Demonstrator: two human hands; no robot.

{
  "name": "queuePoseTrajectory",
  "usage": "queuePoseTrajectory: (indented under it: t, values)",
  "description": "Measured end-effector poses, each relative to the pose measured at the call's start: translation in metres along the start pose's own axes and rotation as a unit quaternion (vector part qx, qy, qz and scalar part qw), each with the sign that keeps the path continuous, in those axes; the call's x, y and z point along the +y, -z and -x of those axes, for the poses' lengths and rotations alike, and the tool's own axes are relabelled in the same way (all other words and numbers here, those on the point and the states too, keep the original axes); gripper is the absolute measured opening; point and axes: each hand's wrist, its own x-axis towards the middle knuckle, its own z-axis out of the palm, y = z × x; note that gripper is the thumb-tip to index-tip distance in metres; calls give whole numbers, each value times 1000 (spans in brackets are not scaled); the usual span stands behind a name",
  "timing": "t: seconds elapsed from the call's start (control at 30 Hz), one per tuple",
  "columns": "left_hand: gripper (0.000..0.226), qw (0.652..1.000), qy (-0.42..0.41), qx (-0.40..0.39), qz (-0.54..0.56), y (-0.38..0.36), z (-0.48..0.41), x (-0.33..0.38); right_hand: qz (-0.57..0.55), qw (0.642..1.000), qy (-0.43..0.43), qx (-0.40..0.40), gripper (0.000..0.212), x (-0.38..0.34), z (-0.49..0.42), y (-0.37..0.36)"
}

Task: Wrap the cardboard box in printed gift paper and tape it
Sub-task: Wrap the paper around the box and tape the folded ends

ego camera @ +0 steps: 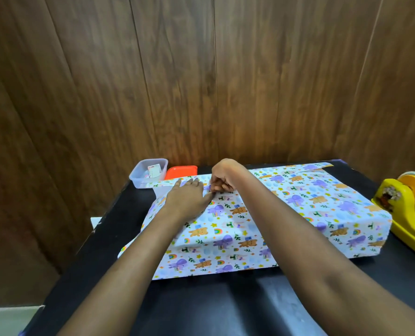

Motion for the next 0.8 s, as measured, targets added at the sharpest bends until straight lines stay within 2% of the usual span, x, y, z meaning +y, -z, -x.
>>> queuePoseTrajectory:
  t: [0.13,0.33,0.53,0.7,0.8]
  values:
    - [58,999,-16,-24,36,0,2,-9,59,998,-11,2,30,-4,0,1]
    - [57,999,-13,-24,31,-1,3,-6,118,993,-18,-12,32,-3,7,6]
    - [57,999,-7,-35,24,2,4,-5,185,982,-39,-28,43,5,16,17]
    - [56,1000,-6,-27,-6,6,3,-2,139,989,-46,-29,45,18,11,25]
    - [55,1000,-1,-25,-18,7,2,-1,159,986,-52,-28,51,16,9,21]
